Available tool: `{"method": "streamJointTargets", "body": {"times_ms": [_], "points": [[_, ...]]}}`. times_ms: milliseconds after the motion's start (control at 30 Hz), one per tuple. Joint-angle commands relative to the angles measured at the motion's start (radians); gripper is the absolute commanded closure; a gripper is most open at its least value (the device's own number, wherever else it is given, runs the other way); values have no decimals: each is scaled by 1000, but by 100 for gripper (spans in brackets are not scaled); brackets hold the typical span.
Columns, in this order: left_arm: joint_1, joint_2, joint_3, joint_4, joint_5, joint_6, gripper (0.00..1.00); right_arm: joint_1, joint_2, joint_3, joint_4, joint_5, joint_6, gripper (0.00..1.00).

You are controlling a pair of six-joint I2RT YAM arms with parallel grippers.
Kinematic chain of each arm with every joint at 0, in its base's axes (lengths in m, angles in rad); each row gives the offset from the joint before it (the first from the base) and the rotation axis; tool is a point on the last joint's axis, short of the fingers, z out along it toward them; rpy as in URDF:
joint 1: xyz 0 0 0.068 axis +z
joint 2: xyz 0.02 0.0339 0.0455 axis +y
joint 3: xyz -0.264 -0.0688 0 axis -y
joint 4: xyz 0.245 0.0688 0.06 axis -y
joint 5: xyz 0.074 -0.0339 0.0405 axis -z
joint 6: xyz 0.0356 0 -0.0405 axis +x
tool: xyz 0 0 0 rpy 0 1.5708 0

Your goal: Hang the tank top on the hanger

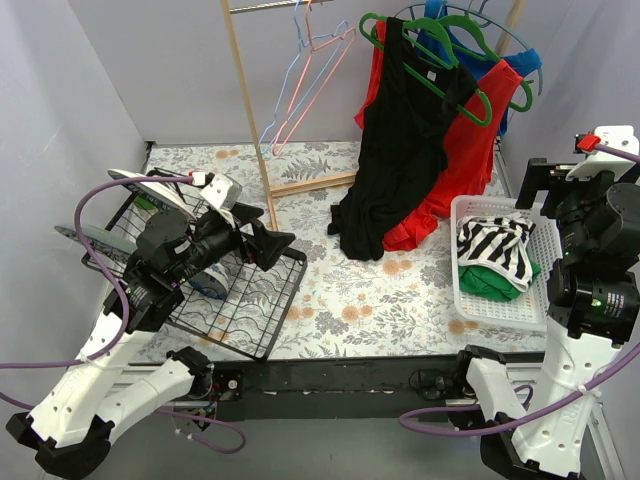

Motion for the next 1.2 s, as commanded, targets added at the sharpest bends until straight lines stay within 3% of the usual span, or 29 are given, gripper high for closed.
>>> {"method": "streamJointTargets", "body": {"times_ms": [0,167,267,400,567,700,833,1167], "points": [[3,-14,-7,-5,-7,-2,2,-2,-3,-4,27,15,-16,2],[3,-15,-18,2,0,-8,2,-2,-4,-14,19,1,-33,1],[3,-12,-30,13,5,-16,2,-2,-16,-61,9,-88,-135,2],[3,-11,-59,35,22,-33,2,-2,-56,-207,-28,-284,-323,4],[3,-20,-113,58,32,-54,2,-2,-21,-401,-53,-274,-390,10],[3,-32,-151,76,46,-70,2,-3,0,-544,10,-191,-401,12],[1,-37,-190,101,63,-80,2,-28,39,-624,61,-226,-401,15],[3,-47,-295,148,59,-73,2,-55,298,-569,226,-421,-286,29]]}}
